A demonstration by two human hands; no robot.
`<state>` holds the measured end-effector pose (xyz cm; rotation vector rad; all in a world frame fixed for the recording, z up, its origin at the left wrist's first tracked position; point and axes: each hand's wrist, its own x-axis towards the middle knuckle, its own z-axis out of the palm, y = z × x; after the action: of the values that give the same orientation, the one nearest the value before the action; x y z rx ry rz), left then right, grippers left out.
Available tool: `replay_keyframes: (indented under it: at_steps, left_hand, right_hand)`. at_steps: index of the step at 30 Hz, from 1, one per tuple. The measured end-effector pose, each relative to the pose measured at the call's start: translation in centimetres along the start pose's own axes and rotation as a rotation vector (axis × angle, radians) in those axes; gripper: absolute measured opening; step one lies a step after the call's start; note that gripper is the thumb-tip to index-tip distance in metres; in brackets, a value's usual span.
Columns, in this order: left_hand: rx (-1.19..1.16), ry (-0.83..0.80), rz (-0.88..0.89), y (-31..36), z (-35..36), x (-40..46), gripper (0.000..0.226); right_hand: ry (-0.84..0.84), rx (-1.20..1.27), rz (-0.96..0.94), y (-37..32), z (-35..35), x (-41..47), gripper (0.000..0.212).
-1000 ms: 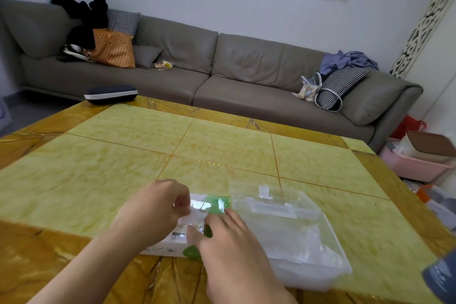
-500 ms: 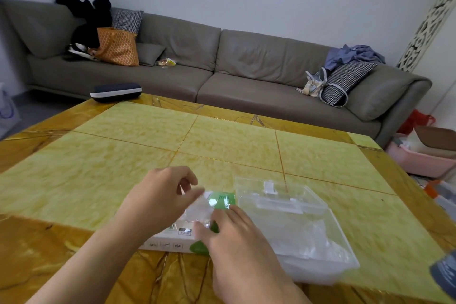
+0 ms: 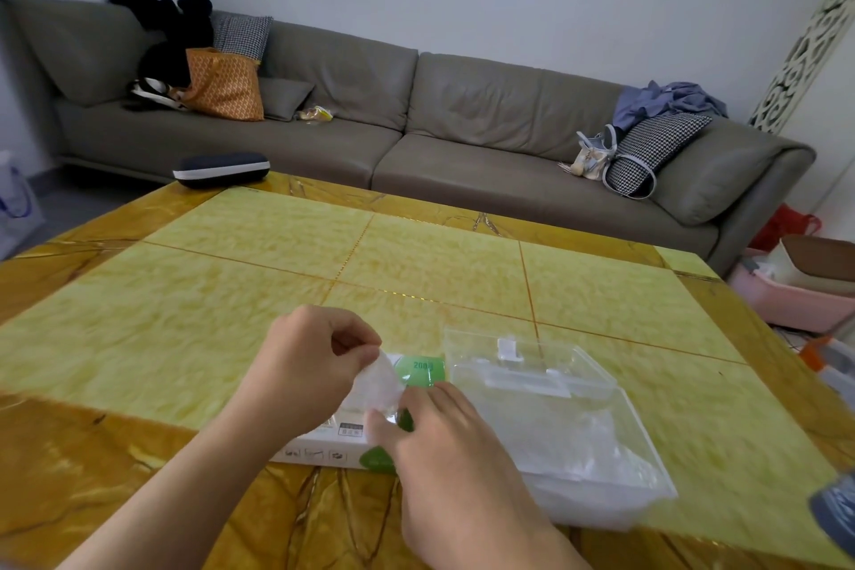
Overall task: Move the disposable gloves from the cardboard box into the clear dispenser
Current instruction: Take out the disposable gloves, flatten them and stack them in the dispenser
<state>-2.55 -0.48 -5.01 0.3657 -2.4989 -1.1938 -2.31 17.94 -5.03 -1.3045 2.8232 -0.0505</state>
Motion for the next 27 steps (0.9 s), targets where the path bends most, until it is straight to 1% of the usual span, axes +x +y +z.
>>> replay_keyframes:
  at_steps: [4,9,11,12,13,14,16,18,19,20,21,22,23,24,25,26,27]
  left_hand:
    - [-0.285,-0.046,-0.142,0.9,-0.6,-0.1,0.012]
    - [-0.751,-0.088,-0.353,0.8,-1.1,0.0,0.010]
    - [-0.883,-0.130,-0.420,0.6,-0.9,0.0,0.014]
    - [-0.906,-0.160,-0.435,0.6,-0.9,0.1,0.016]
    - [-0.864,-0.187,-0.424,0.6,-1.0,0.1,0.017]
    - [-0.745,-0.208,-0.380,0.6,-1.2,0.2,0.020]
    - [-0.362,-0.251,-0.223,0.3,-1.8,0.2,0.033]
    - [-0.045,-0.321,-0.070,-0.2,-2.5,0.1,0.045]
    - [0.080,-0.346,-0.017,-0.6,-2.4,0.0,0.045]
    - [0.168,-0.344,0.016,-0.8,-2.2,-0.2,0.041]
    - [0.227,-0.300,0.040,-0.9,-1.9,-0.3,0.032]
    - [0.232,-0.235,0.048,-0.8,-1.5,-0.2,0.017]
    - [0.213,-0.176,0.047,-0.7,-1.1,-0.2,0.014]
    - [0.181,-0.129,0.034,-0.8,-0.7,0.0,0.030]
    - [0.145,-0.099,0.013,-0.8,-0.4,0.1,0.041]
    - [0.114,-0.076,-0.011,-0.6,-0.3,0.2,0.045]
    - [0.084,-0.053,-0.020,-0.5,-0.4,0.2,0.045]
  right_hand:
    - [-0.002,-0.003,0.005,-0.1,0.0,0.0,0.074]
    - [0.008,0.003,0.004,0.0,0.0,-0.1,0.077]
    - [0.009,-0.004,0.003,0.0,0.0,-0.1,0.075]
    - [0.011,-0.008,0.004,0.0,0.0,-0.1,0.074]
    - [0.012,-0.010,0.006,0.0,0.0,-0.1,0.074]
    - [0.012,-0.008,0.009,0.0,0.0,-0.1,0.074]
    - [0.014,0.001,0.011,-0.1,0.1,-0.1,0.077]
    - [0.019,0.012,0.011,-0.2,0.0,-0.1,0.077]
    - [0.020,0.015,0.011,-0.2,0.0,-0.1,0.077]
    - [0.018,0.015,0.011,-0.2,0.0,-0.1,0.076]
    - [0.017,0.013,0.011,-0.2,-0.1,-0.1,0.075]
    - [0.015,0.010,0.011,-0.2,-0.1,-0.1,0.075]
    - [0.016,0.010,0.012,-0.3,-0.1,-0.1,0.074]
    - [0.019,0.010,0.013,-0.3,-0.1,-0.2,0.074]
    - [0.022,0.009,0.013,-0.3,-0.2,-0.1,0.073]
    - [0.022,0.007,0.012,-0.3,-0.2,-0.2,0.071]
    - [0.022,0.005,0.009,-0.3,-0.2,-0.1,0.069]
